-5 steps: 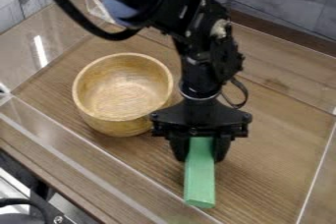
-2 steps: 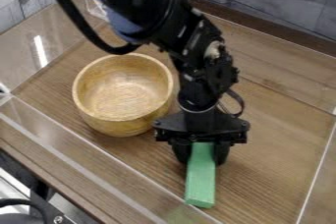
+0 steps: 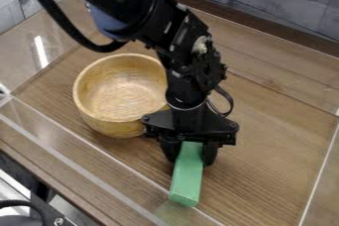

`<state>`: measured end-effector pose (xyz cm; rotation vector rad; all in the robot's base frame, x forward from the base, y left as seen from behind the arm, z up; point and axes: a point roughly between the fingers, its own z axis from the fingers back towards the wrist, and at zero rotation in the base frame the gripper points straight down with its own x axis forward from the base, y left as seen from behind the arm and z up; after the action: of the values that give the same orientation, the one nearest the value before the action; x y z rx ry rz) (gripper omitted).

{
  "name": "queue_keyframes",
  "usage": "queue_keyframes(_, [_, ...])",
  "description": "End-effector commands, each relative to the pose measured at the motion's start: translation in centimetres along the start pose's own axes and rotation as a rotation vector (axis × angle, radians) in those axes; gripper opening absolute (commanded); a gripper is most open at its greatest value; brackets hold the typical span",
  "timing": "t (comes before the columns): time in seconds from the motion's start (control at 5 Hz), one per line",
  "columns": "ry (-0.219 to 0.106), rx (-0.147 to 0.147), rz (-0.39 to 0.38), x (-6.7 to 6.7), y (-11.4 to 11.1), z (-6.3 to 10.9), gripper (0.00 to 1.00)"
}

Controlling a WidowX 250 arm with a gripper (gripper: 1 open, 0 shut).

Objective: Move green object from inside the wooden bowl to the table next to it

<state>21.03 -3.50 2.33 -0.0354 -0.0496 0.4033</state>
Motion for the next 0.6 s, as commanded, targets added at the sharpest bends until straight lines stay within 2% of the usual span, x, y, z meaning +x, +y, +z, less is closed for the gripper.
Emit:
queue_keyframes(0.0, [-0.044,-0.023,0.005,1.3,-1.0,1.9,0.00])
queue_keyframes(0.4, [-0.041,-0.039,-0.137,2.1,-2.8,1.6,0.00])
